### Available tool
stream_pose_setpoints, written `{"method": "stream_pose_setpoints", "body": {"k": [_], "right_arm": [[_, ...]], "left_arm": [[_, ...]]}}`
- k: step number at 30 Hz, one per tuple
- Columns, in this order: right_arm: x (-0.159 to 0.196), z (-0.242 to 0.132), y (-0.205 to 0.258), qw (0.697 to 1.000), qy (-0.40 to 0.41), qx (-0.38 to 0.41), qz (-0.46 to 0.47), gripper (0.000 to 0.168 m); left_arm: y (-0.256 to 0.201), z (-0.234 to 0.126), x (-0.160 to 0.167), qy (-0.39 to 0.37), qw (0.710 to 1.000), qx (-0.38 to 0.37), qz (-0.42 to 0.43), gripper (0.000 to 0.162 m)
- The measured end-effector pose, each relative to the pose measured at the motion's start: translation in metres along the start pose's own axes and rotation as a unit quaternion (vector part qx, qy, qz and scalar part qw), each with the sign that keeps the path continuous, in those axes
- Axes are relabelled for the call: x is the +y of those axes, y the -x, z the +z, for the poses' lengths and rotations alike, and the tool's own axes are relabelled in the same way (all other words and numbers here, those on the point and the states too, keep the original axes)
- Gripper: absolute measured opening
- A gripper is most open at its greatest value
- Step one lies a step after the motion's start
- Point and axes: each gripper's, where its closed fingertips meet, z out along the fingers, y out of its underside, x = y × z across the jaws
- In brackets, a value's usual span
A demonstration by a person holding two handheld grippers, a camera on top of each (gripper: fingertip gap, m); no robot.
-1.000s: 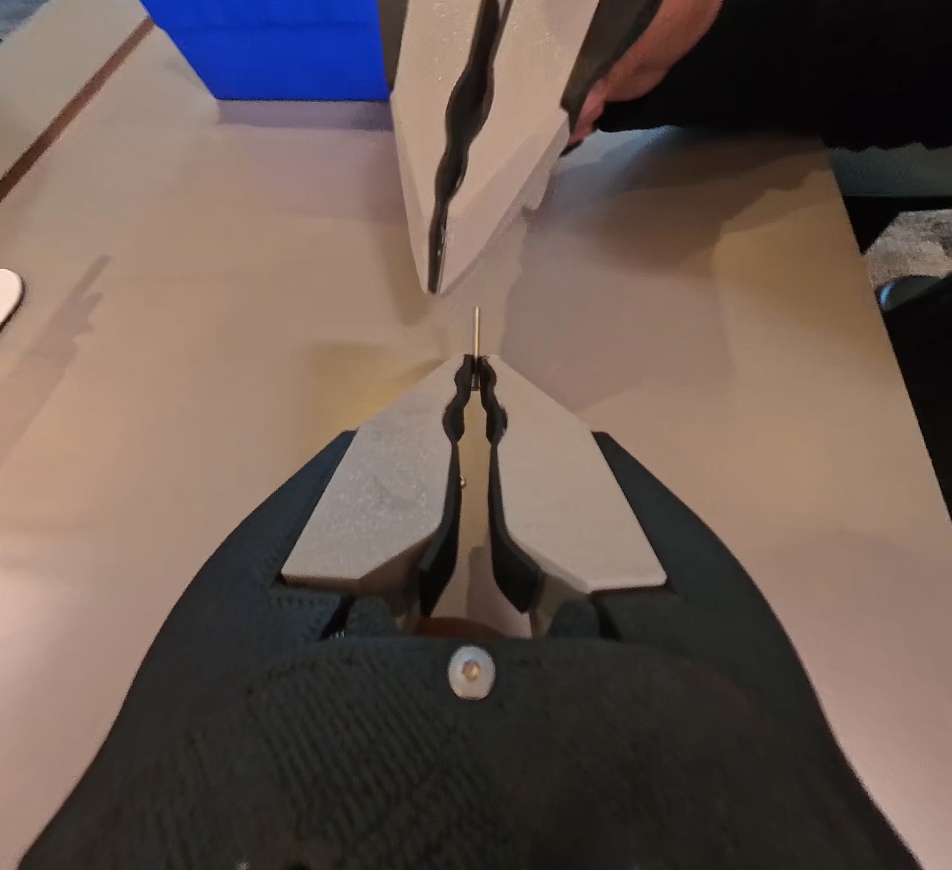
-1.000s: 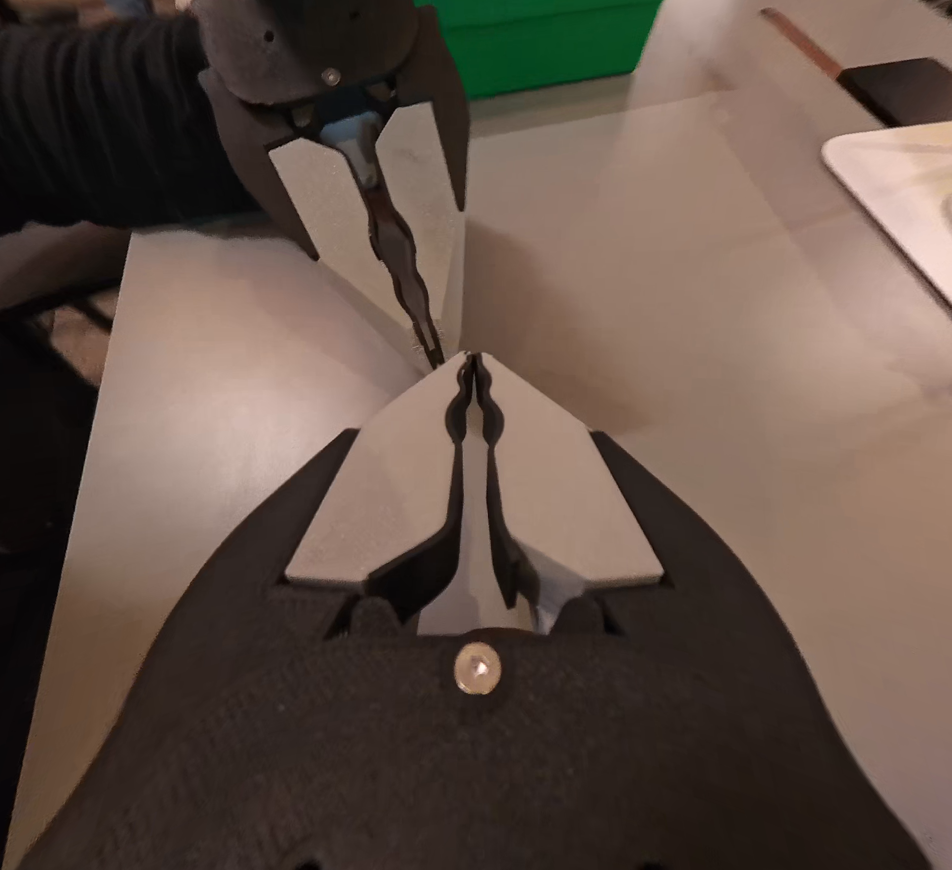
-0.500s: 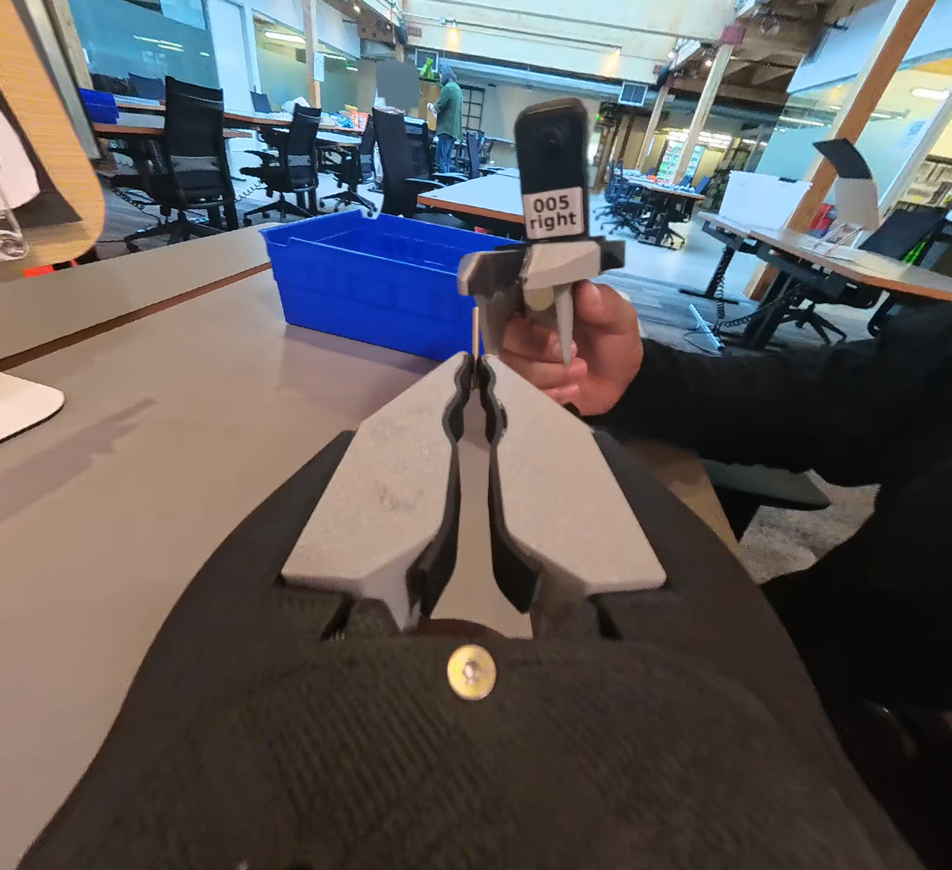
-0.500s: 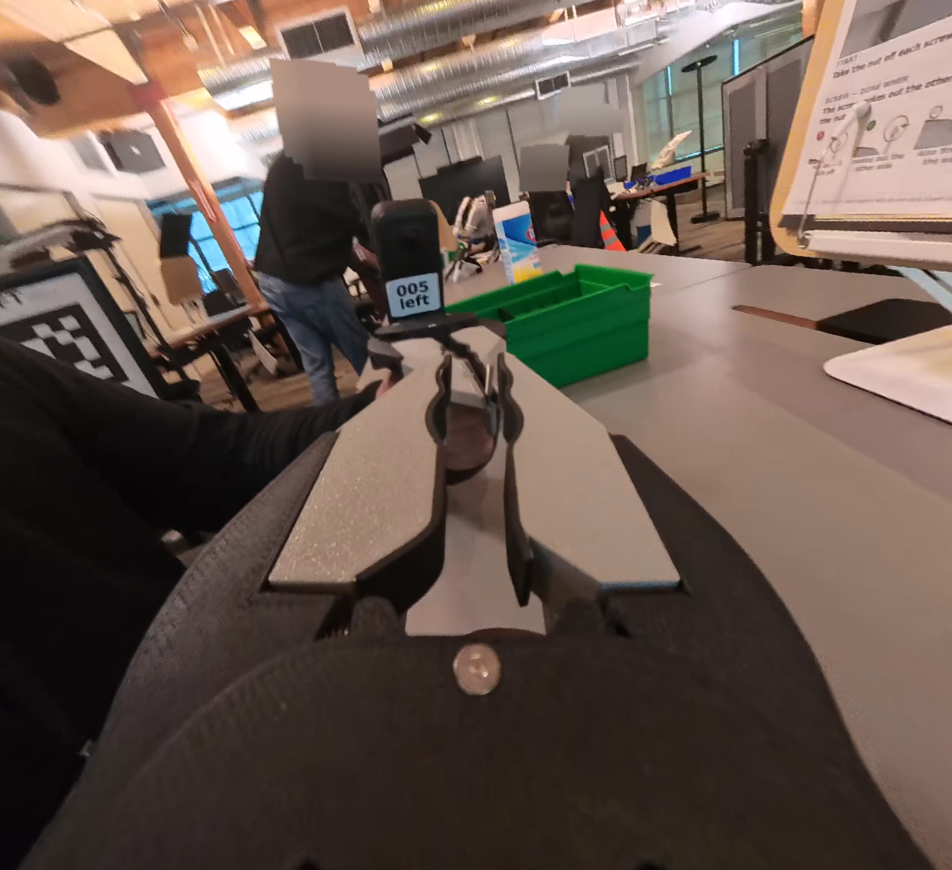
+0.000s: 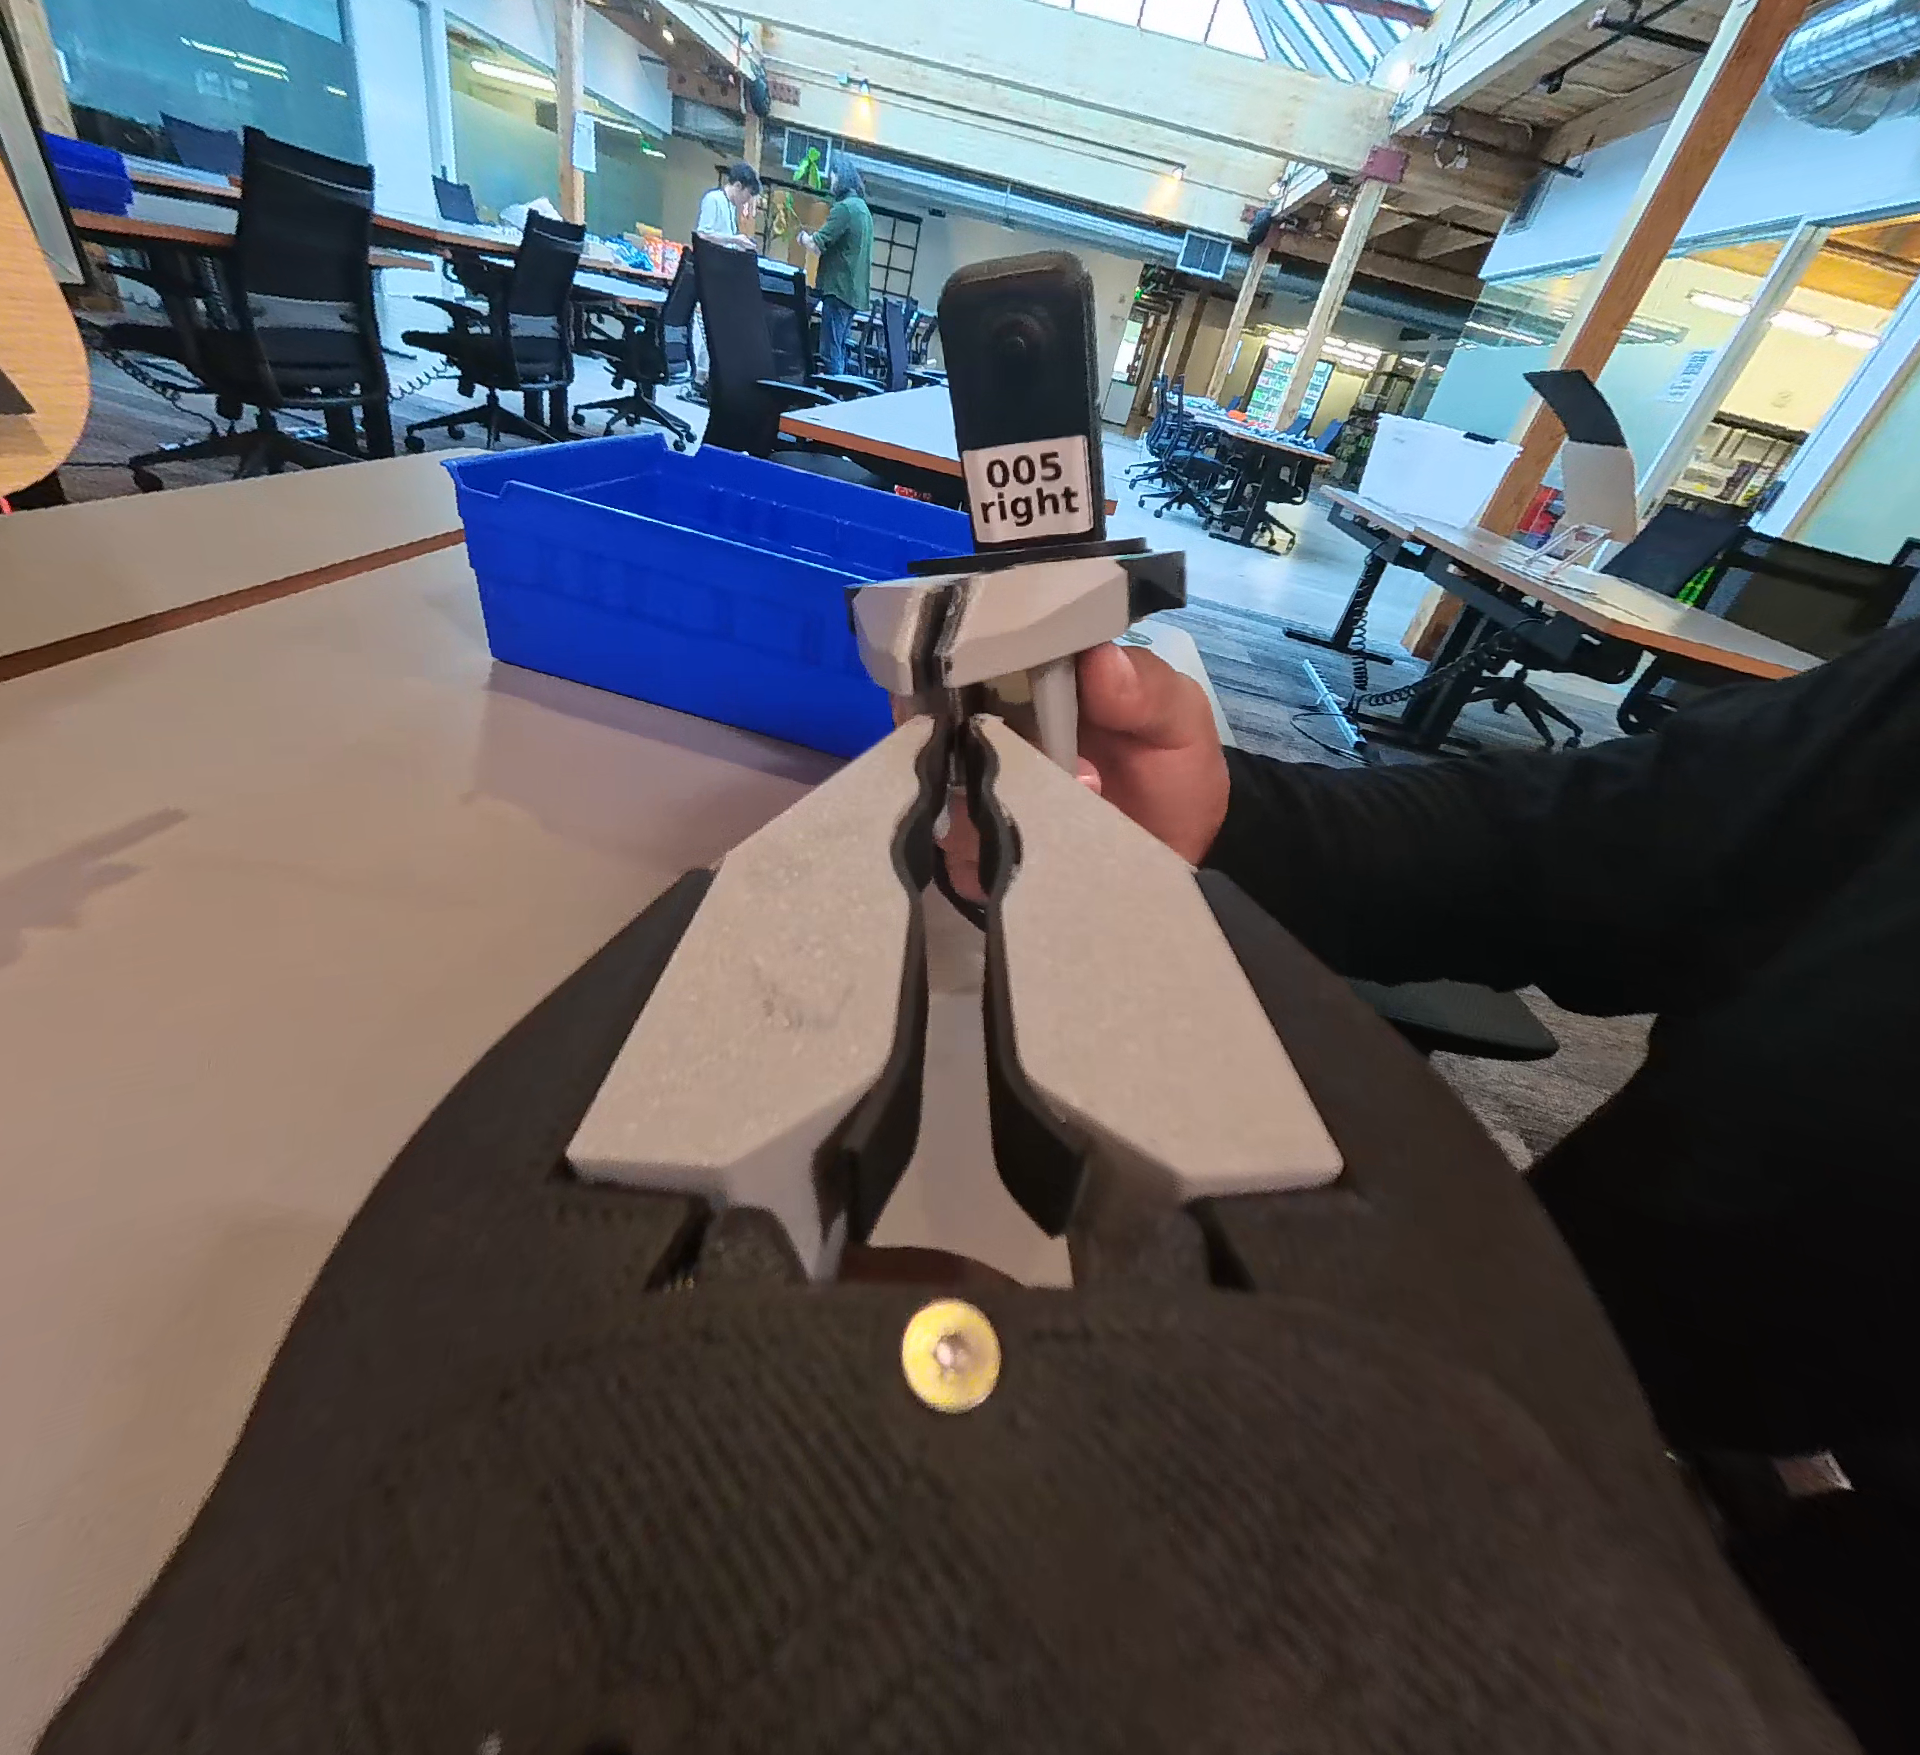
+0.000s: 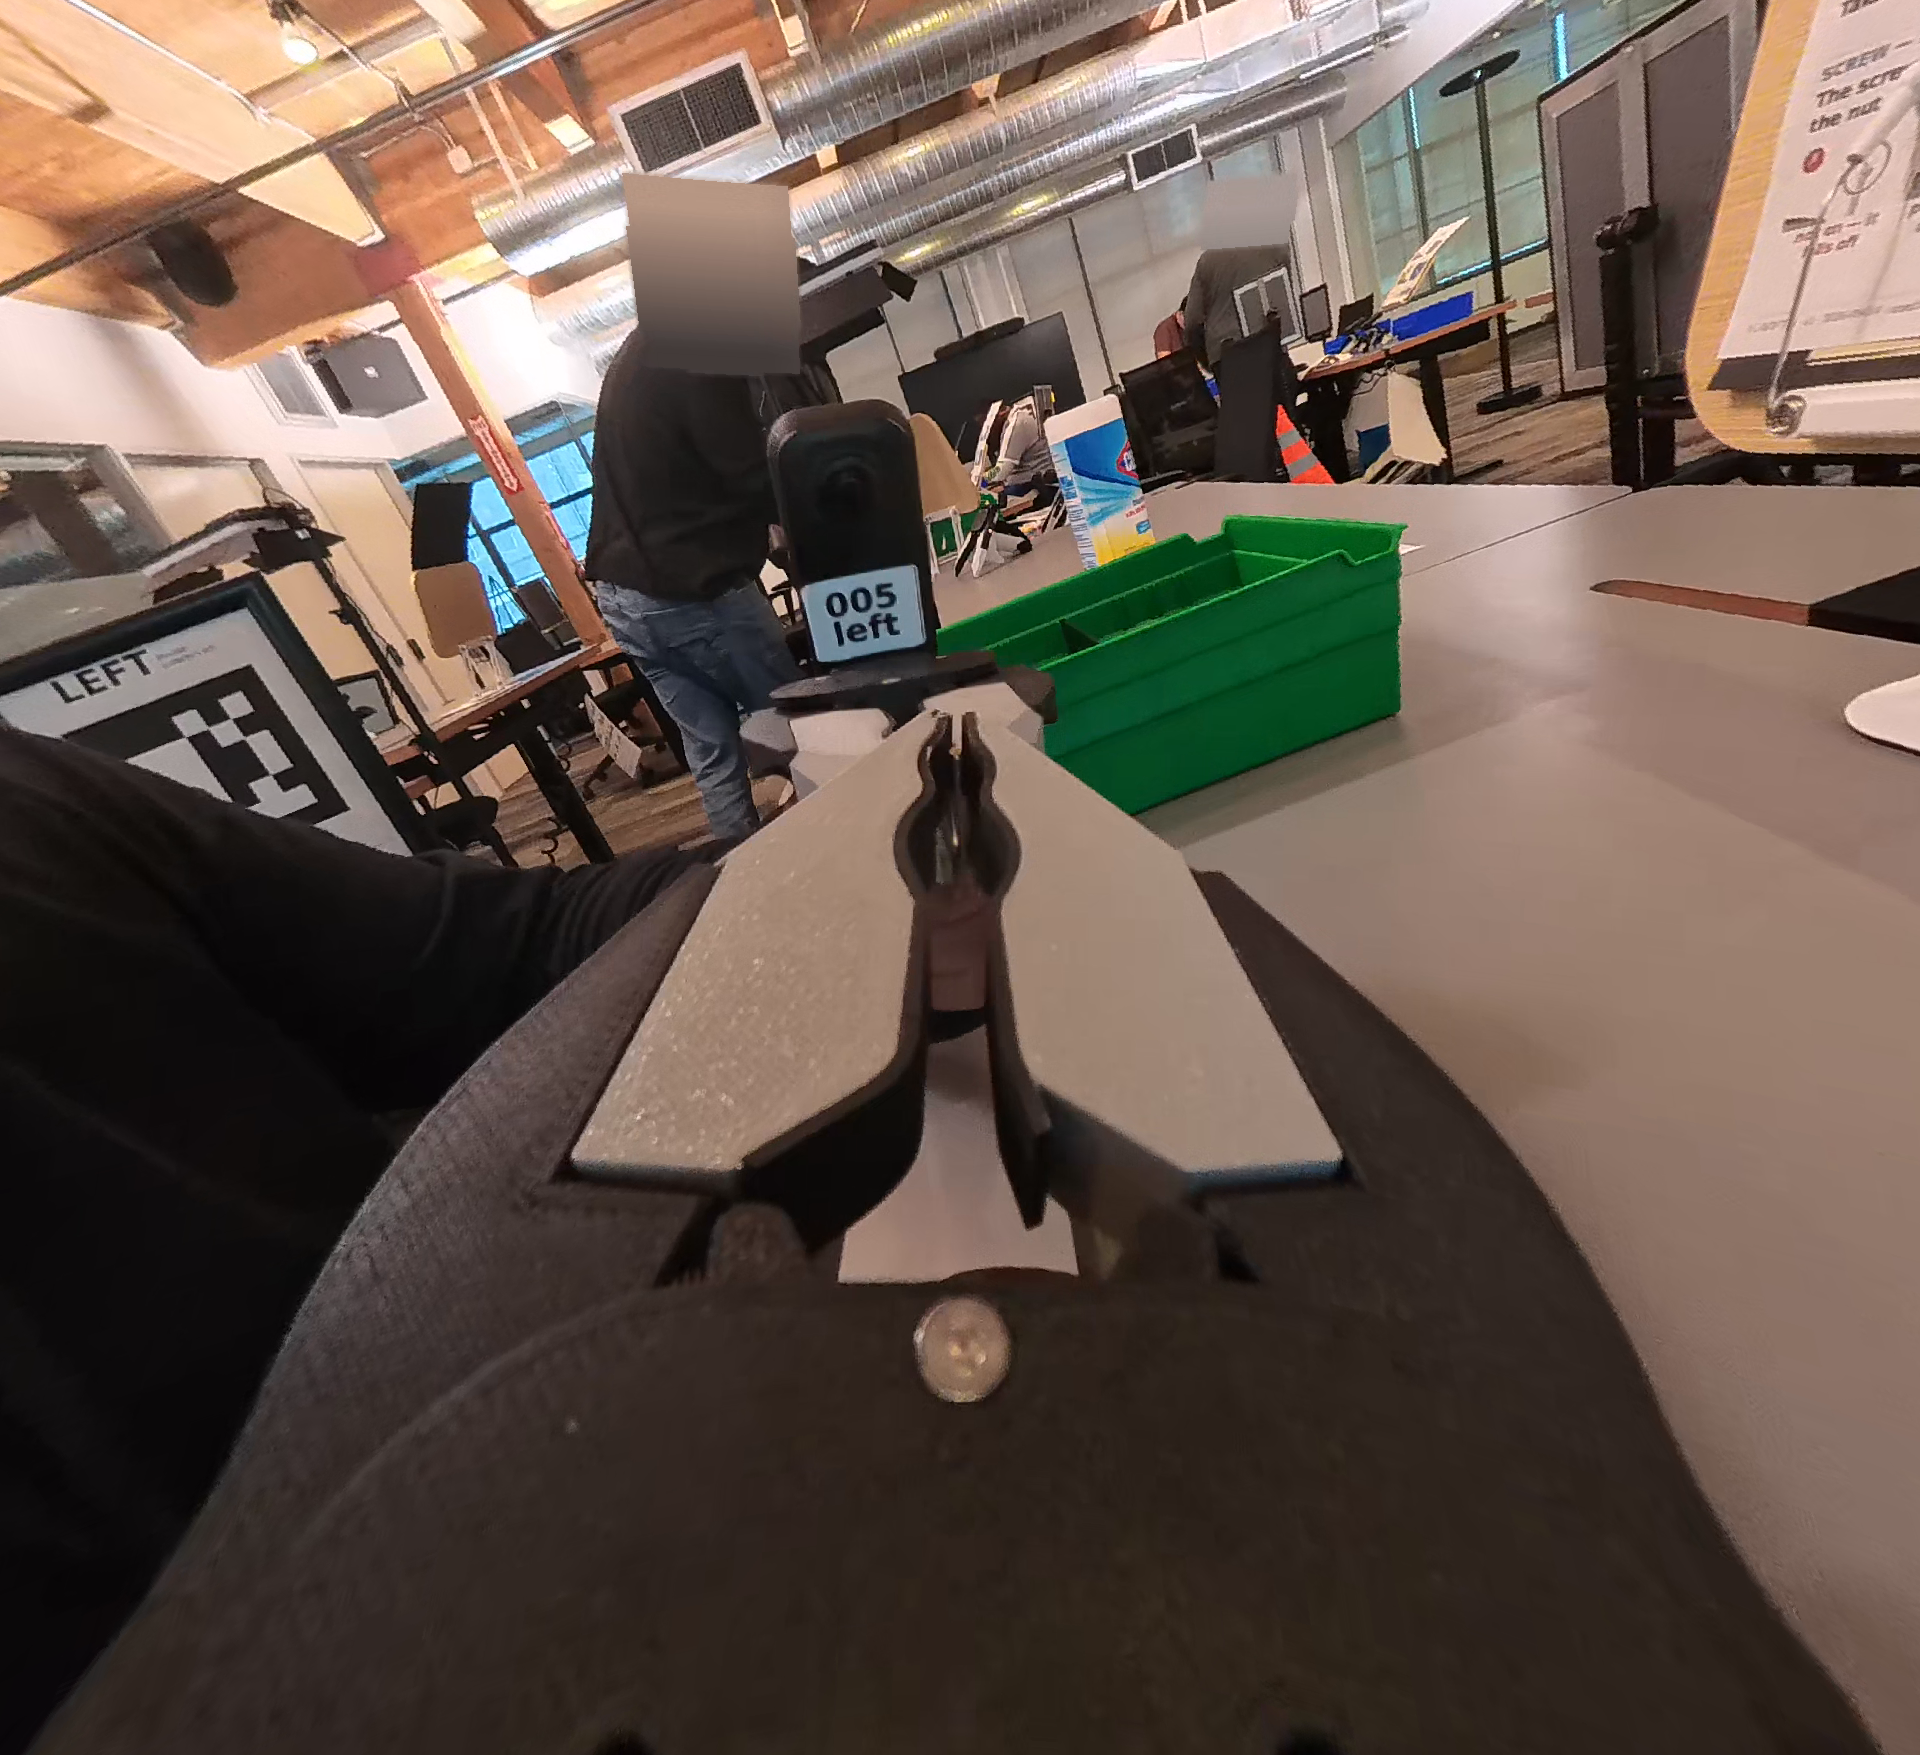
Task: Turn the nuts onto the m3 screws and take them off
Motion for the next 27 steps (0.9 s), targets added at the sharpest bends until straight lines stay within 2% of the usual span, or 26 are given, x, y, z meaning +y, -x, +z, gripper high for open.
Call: {"method": "stream_pose_setpoints", "body": {"k": [27], "right_arm": [[0.009, 0.006, -0.002, 0.999, 0.031, 0.008, -0.01, 0.0]], "left_arm": [[0.0, 0.006, 0.017, 0.042, 0.999, 0.0, 0.007, 0.001]]}}
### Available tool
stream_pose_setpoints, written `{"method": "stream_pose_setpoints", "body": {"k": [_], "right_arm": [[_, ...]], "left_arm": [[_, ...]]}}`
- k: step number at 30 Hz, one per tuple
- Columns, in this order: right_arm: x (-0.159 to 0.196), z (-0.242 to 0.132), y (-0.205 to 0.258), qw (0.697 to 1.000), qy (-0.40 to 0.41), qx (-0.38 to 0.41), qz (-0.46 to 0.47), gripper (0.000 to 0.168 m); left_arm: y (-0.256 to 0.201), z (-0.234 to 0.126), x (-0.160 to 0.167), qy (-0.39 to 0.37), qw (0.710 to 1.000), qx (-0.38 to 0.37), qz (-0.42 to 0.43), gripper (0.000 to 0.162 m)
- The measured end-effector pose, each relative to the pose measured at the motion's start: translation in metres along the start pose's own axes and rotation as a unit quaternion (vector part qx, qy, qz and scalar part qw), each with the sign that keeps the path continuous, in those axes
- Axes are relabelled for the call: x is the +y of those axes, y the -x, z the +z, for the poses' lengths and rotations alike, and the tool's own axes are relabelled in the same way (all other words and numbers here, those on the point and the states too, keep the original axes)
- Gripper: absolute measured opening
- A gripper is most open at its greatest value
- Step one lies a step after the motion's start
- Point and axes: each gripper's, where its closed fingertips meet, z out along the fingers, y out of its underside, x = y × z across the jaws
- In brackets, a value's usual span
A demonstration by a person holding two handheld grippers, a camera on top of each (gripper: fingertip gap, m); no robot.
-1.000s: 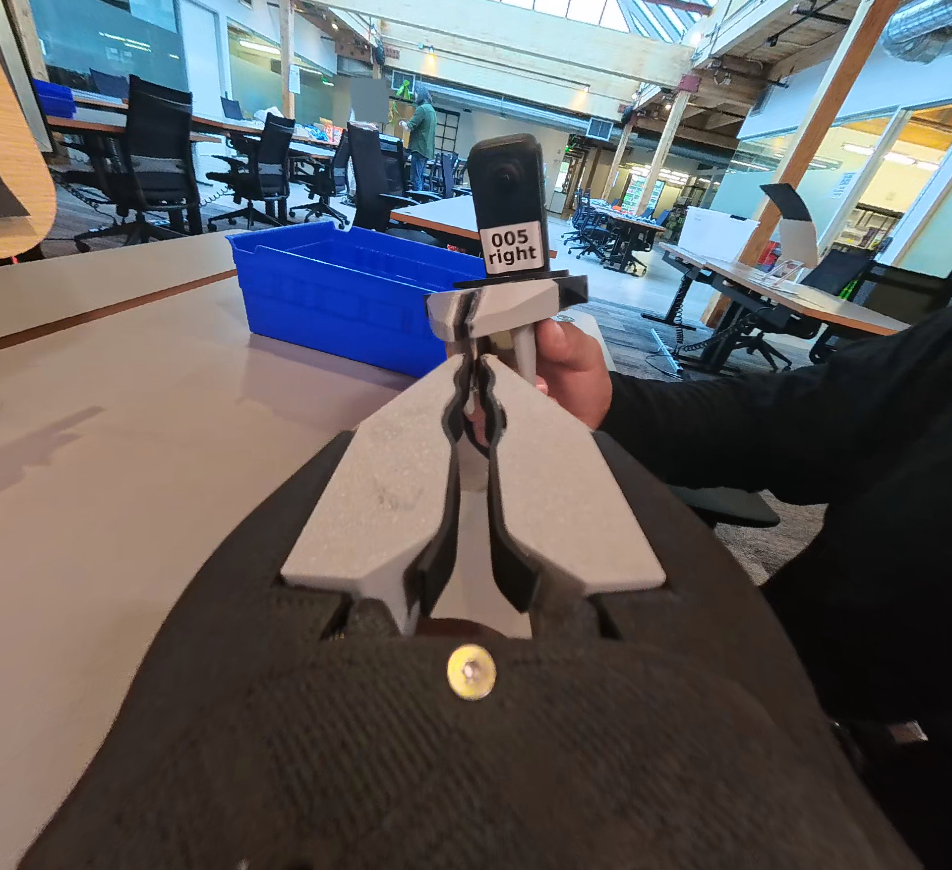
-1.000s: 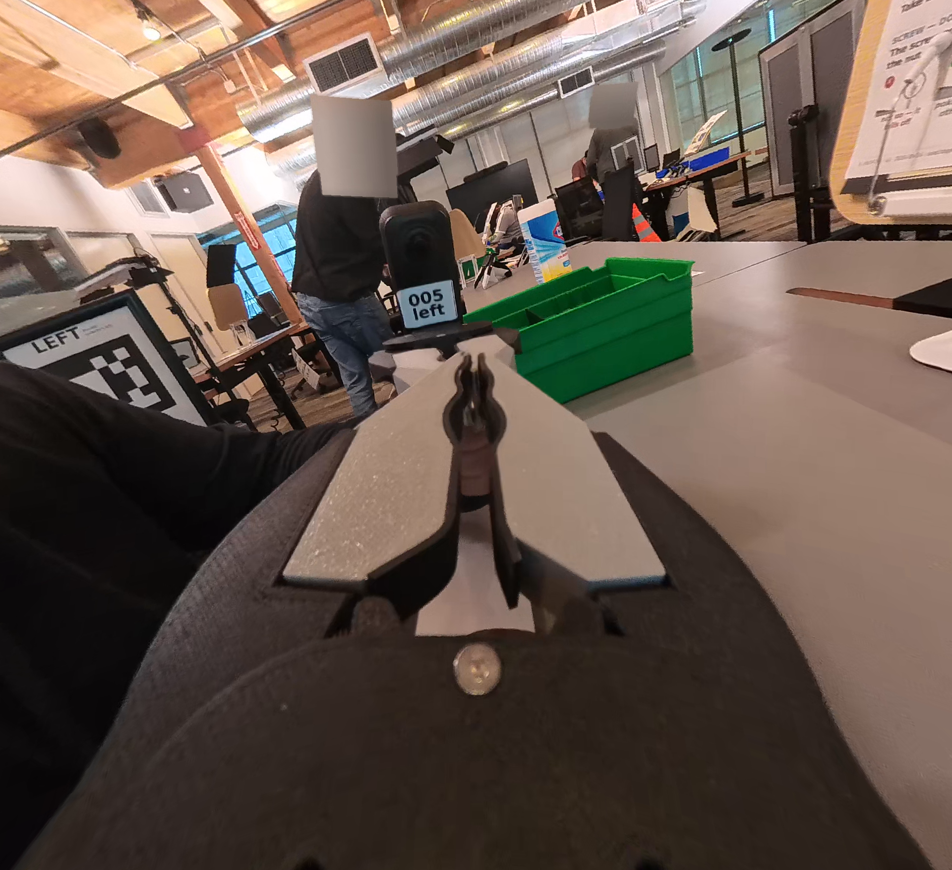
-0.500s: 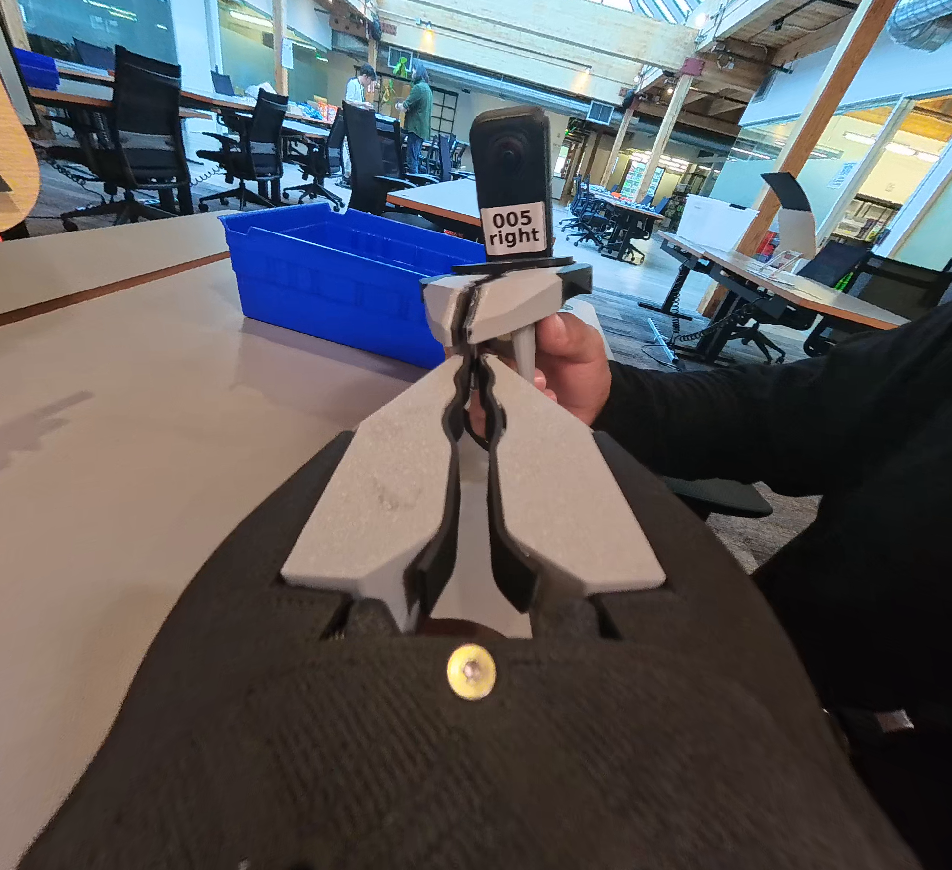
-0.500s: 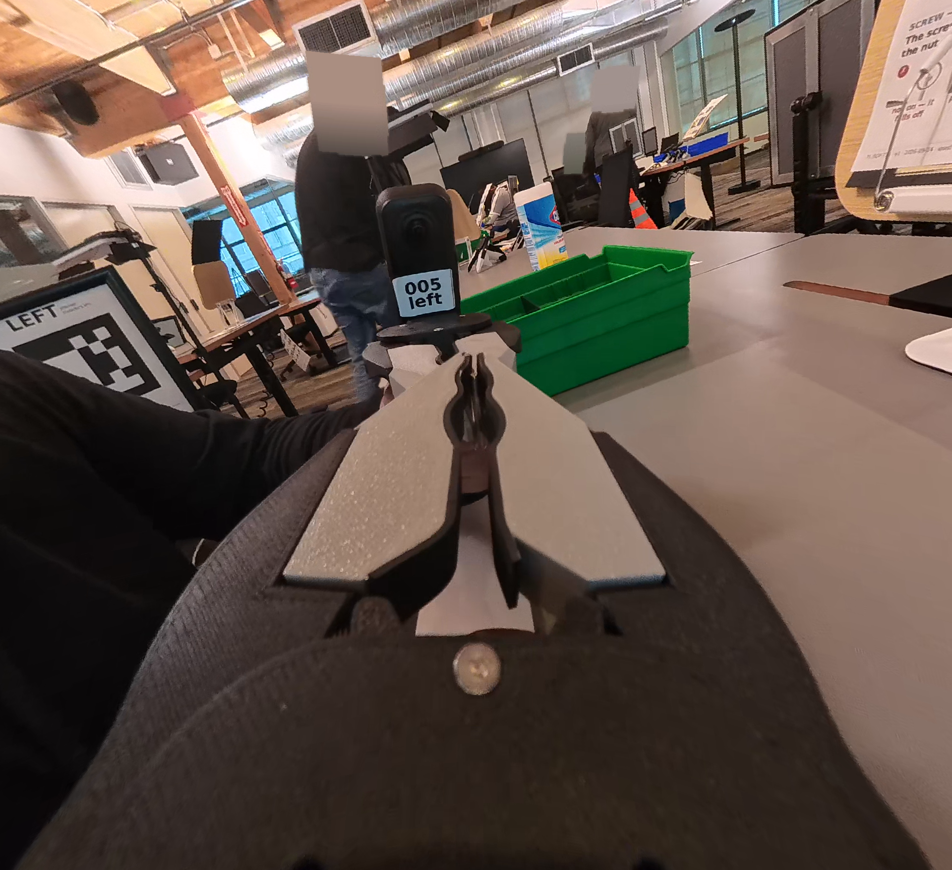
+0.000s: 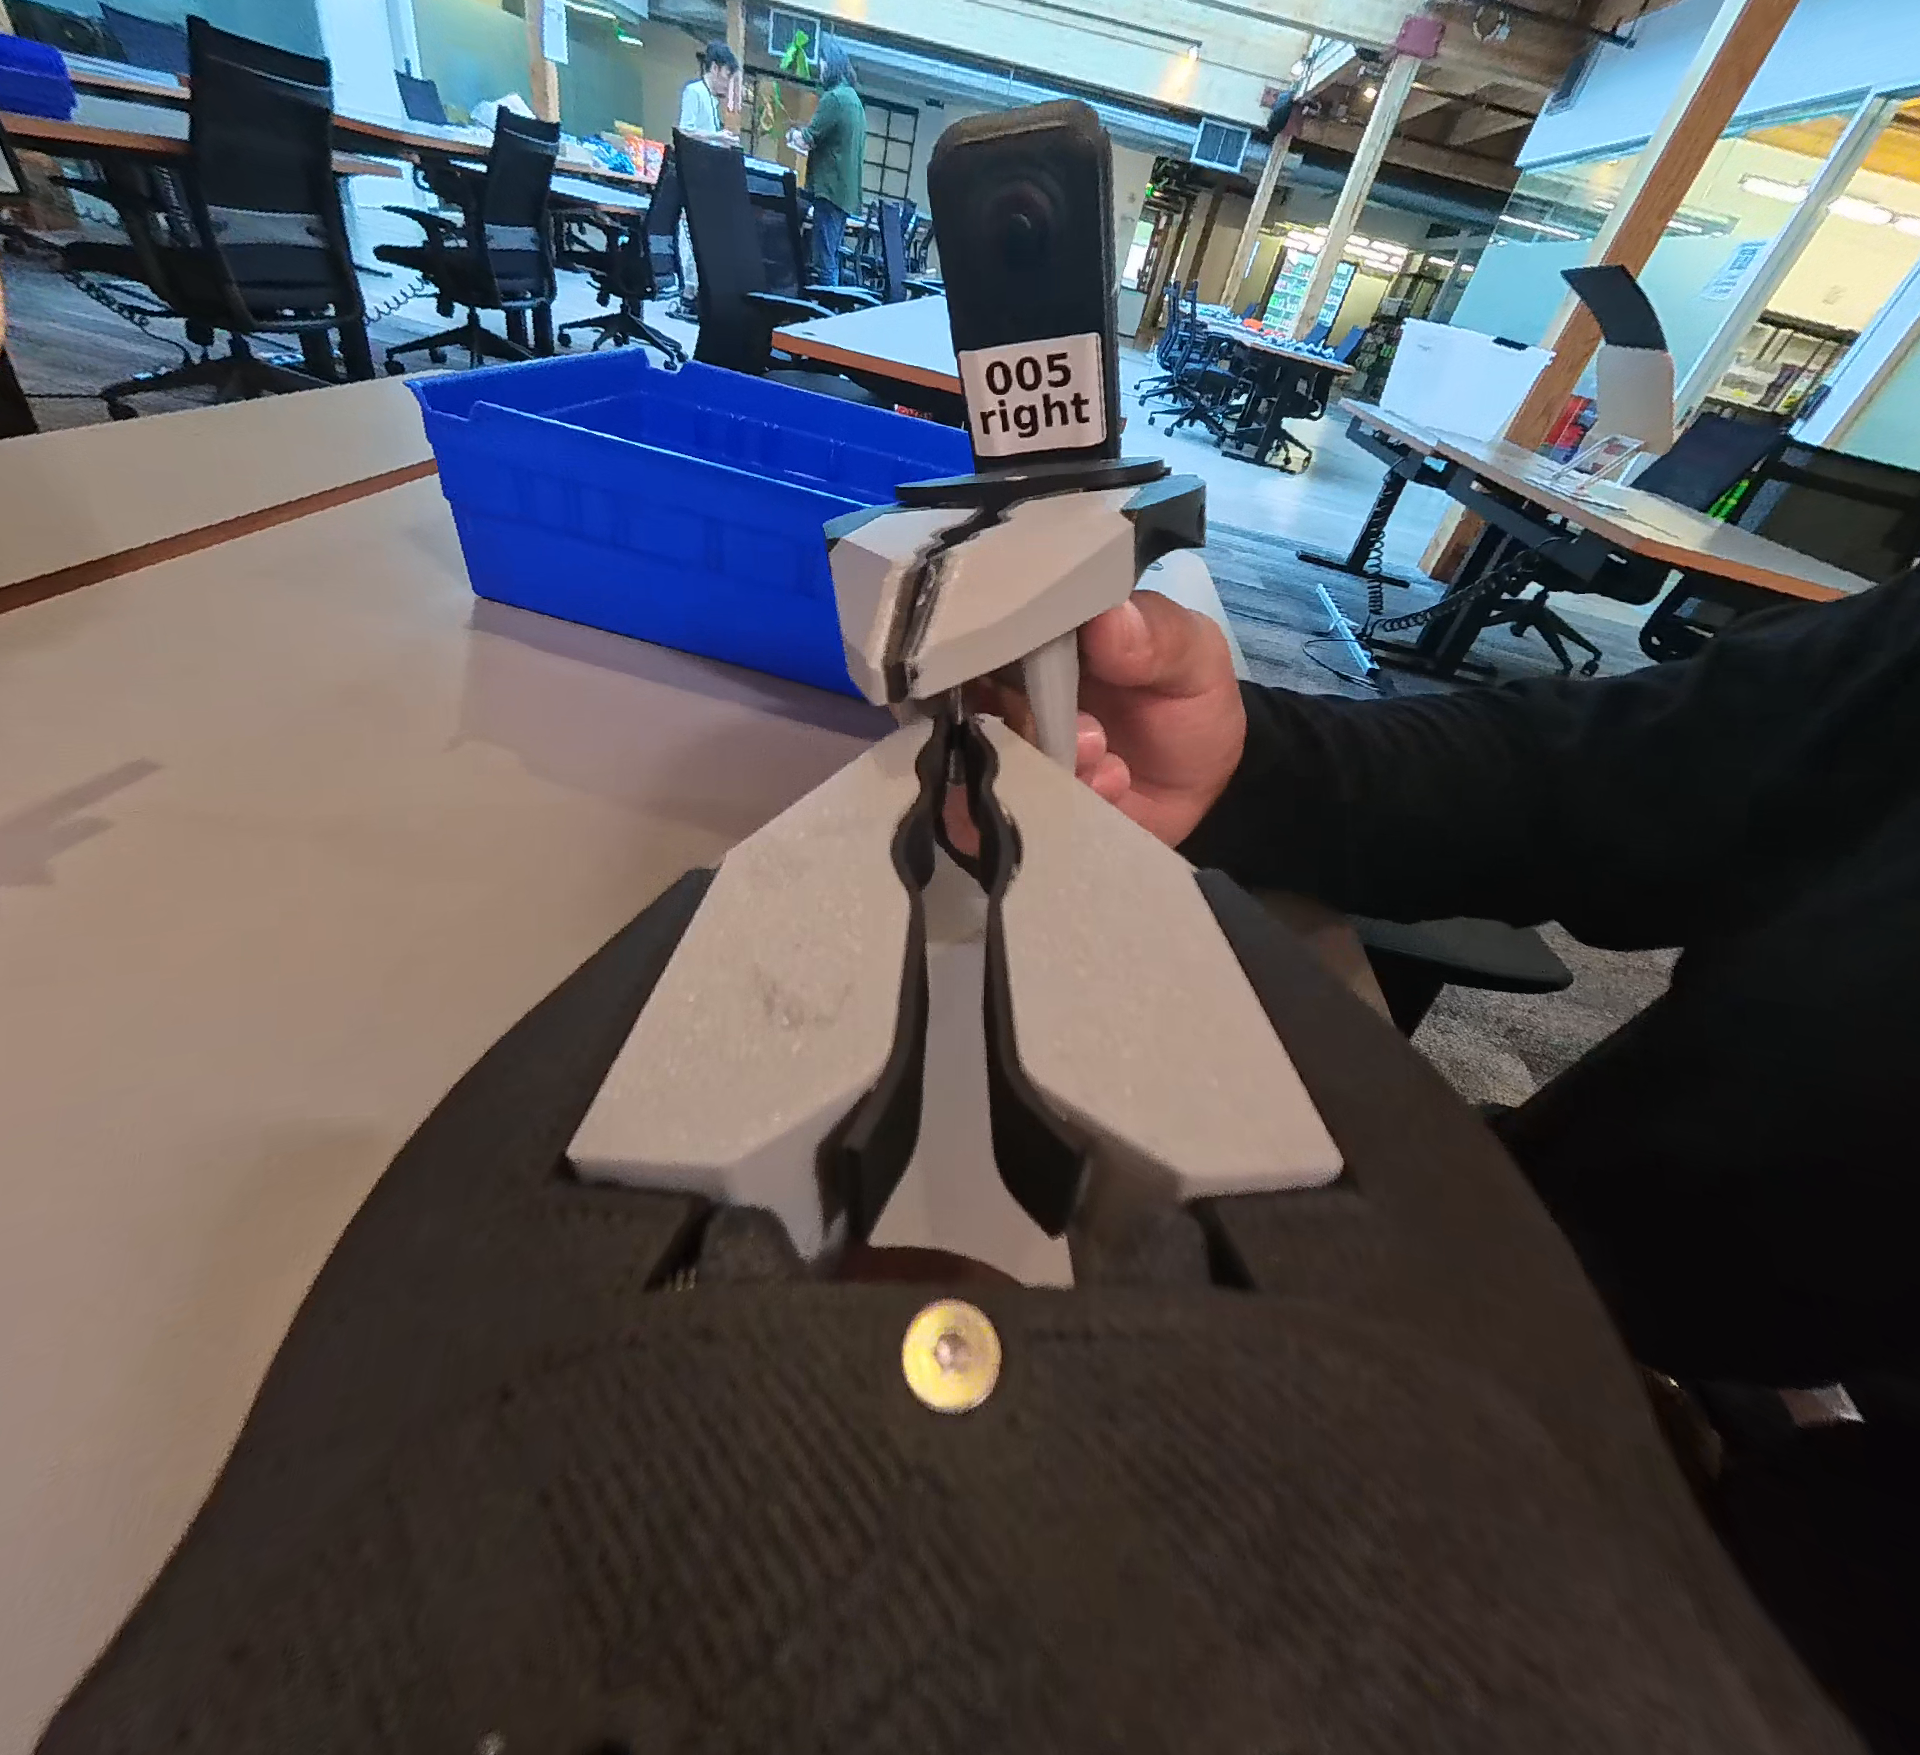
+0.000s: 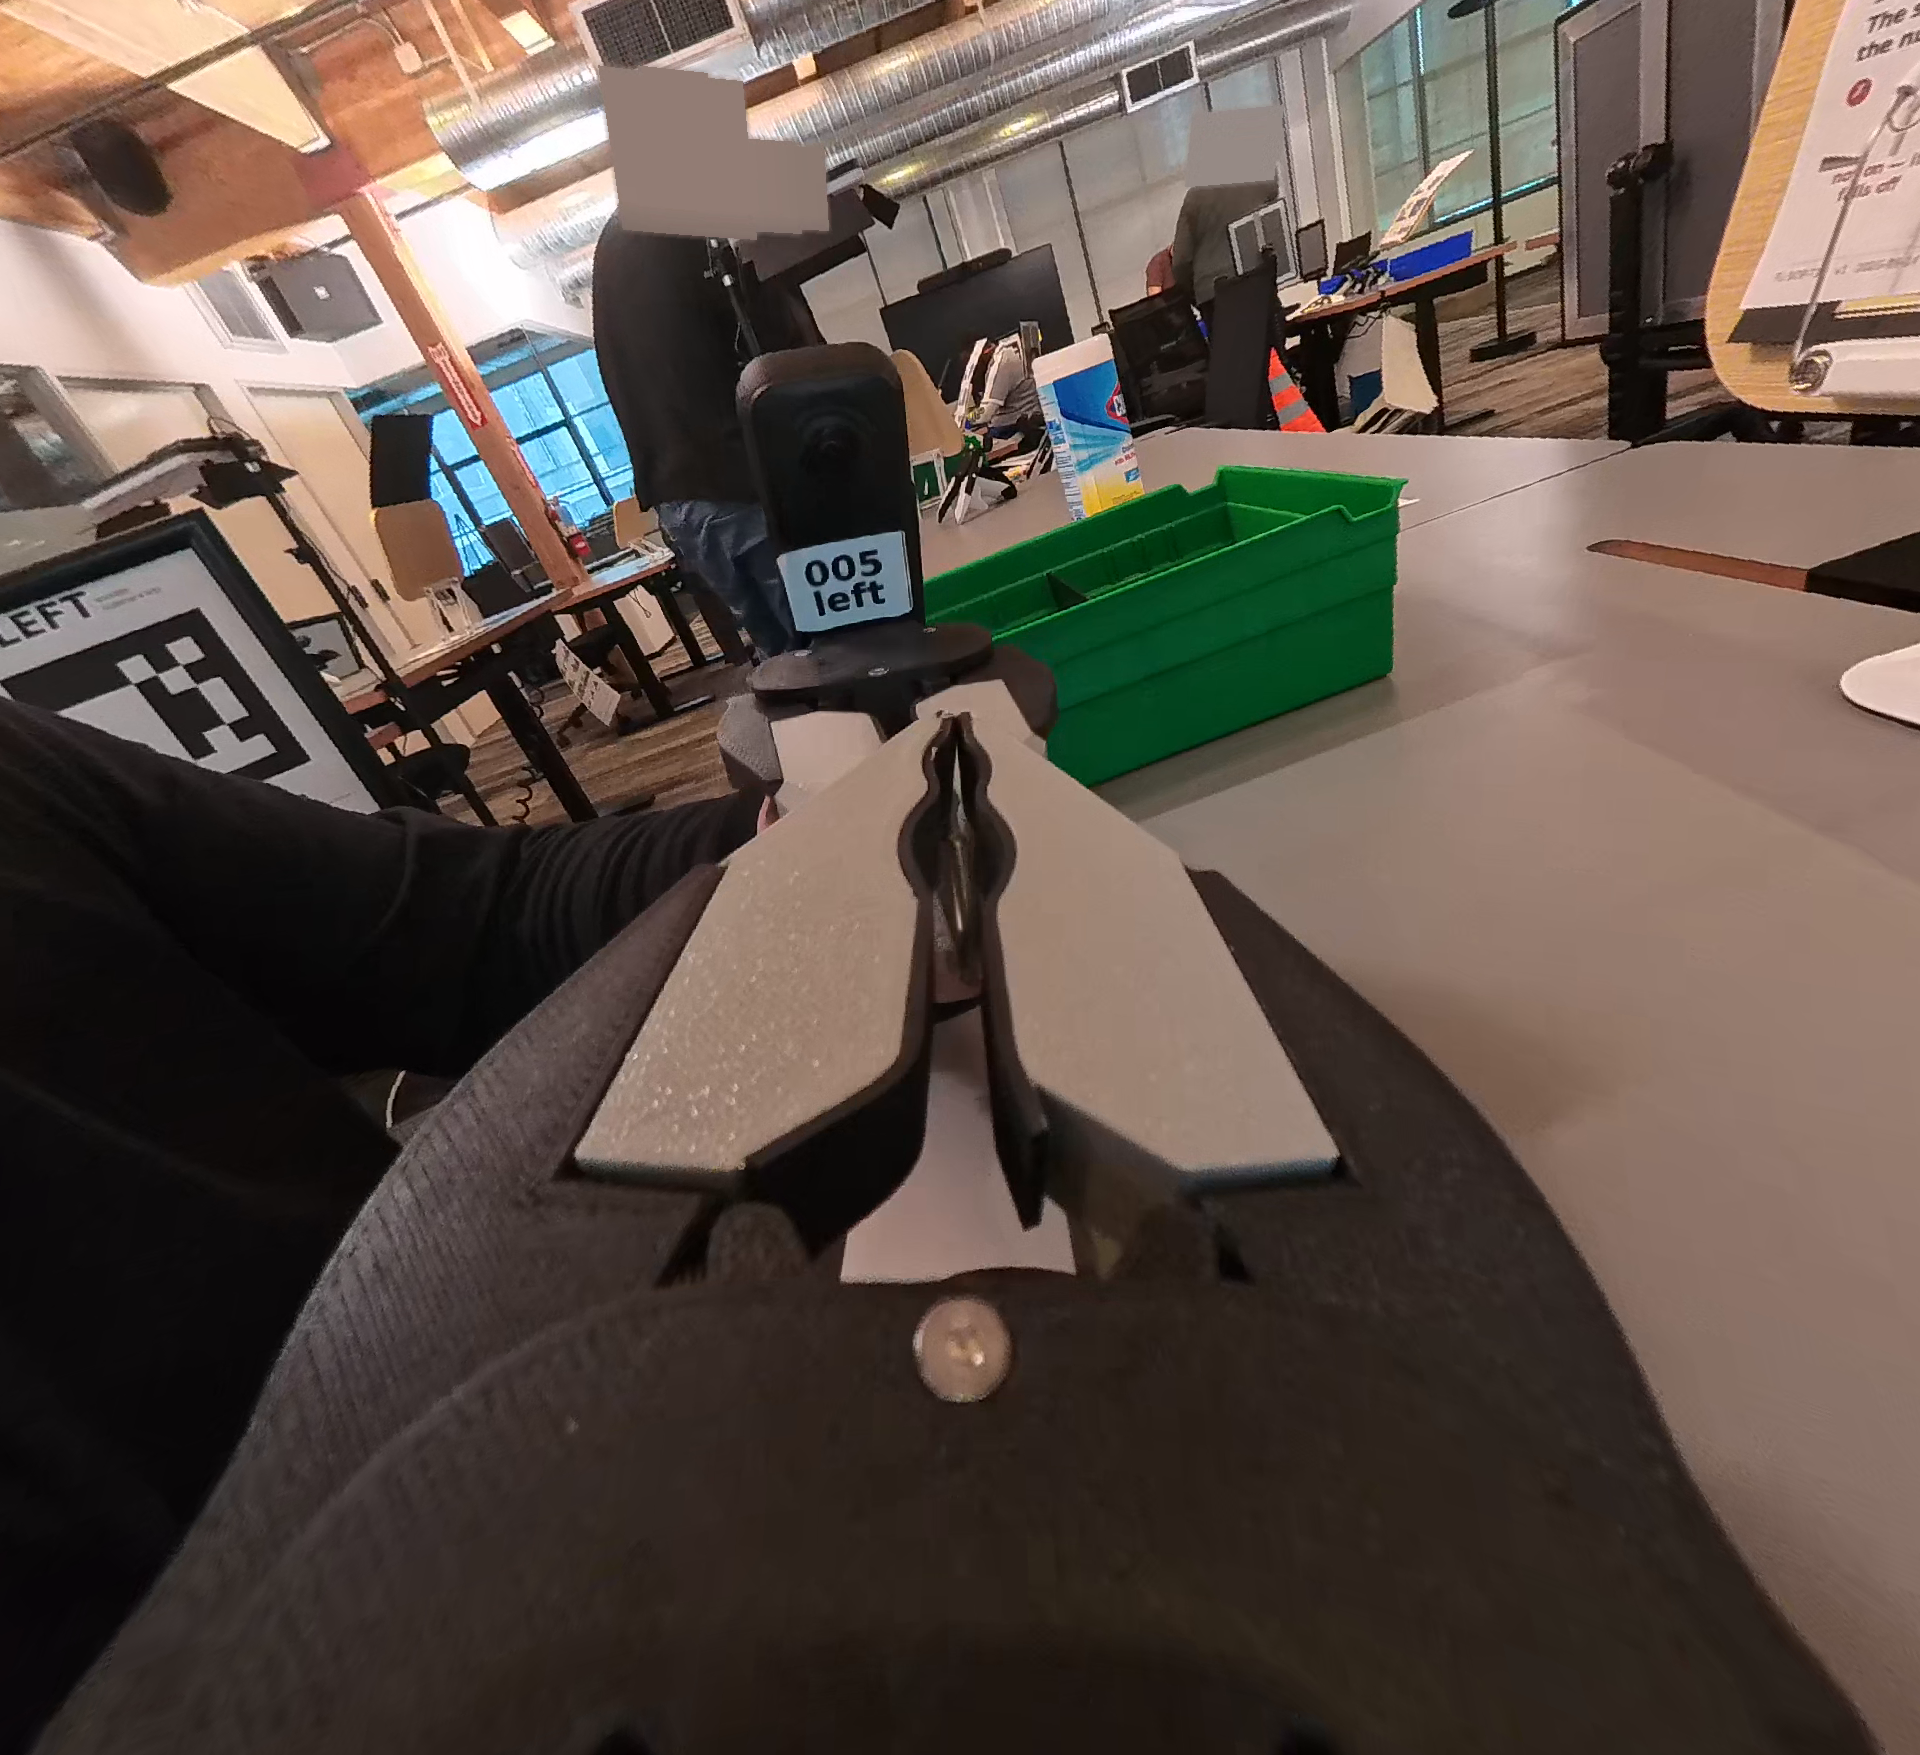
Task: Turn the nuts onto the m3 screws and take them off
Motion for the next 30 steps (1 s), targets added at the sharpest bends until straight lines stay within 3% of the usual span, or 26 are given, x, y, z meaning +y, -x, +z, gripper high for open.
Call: {"method": "stream_pose_setpoints", "body": {"k": [12, 17, 30], "right_arm": [[-0.01, -0.013, -0.006, 1.0, -0.022, 0.01, 0.011, 0.008], [-0.001, -0.006, -0.003, 1.0, -0.002, 0.008, 0.003, 0.0], [-0.002, -0.007, -0.007, 1.0, -0.006, 0.021, 0.01, 0.0]], "left_arm": [[0.006, -0.007, -0.01, -0.03, 0.999, -0.003, -0.022, 0.0], [0.004, -0.006, -0.009, -0.025, 0.999, -0.002, -0.02, 0.0], [0.005, -0.004, -0.01, -0.03, 0.999, -0.008, -0.027, 0.0]]}}
